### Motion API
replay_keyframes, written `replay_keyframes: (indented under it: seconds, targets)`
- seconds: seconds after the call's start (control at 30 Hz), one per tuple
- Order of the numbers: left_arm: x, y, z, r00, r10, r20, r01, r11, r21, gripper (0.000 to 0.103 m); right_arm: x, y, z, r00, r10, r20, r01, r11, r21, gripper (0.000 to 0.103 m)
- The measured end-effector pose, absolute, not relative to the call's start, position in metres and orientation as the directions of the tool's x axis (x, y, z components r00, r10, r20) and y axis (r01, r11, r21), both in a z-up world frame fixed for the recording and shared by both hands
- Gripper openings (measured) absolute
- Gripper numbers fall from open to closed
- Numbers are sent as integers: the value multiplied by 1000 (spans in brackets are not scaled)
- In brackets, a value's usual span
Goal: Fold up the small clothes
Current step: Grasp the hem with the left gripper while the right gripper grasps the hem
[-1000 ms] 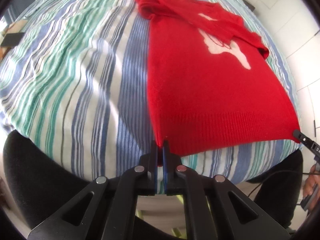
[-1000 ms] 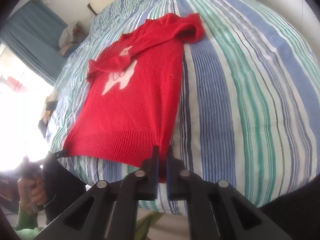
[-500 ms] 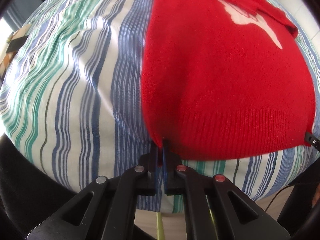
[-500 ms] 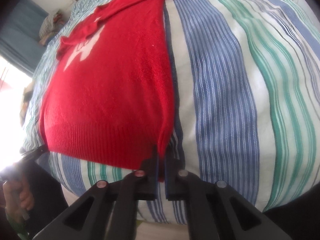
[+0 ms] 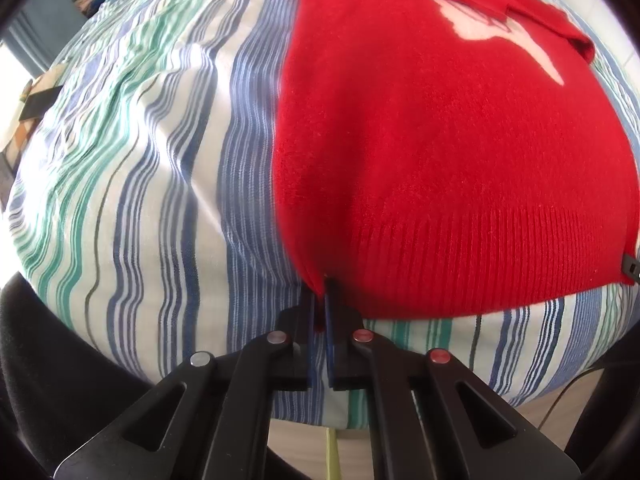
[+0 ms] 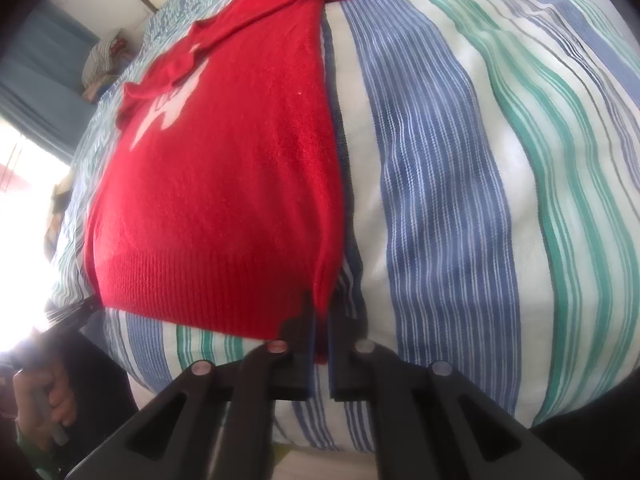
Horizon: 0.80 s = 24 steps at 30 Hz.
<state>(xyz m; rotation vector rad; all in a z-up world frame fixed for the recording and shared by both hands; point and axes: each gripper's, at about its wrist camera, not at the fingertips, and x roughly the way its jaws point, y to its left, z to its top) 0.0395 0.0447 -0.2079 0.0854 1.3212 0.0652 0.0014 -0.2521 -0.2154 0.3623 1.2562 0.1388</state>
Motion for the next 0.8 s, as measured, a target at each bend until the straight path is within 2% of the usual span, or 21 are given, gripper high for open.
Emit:
replay_keyframes:
  seconds: [0.57,0.8]
  targets:
    - [36,44,-204,251,111,-962,-1,993,114,3,2,-240,-211,316,255,-914,75,953,292,2]
    - [33,36,-201,259,146,-955,14,988,155,5,2,-239,-211,318,251,-914,78,954,290,2]
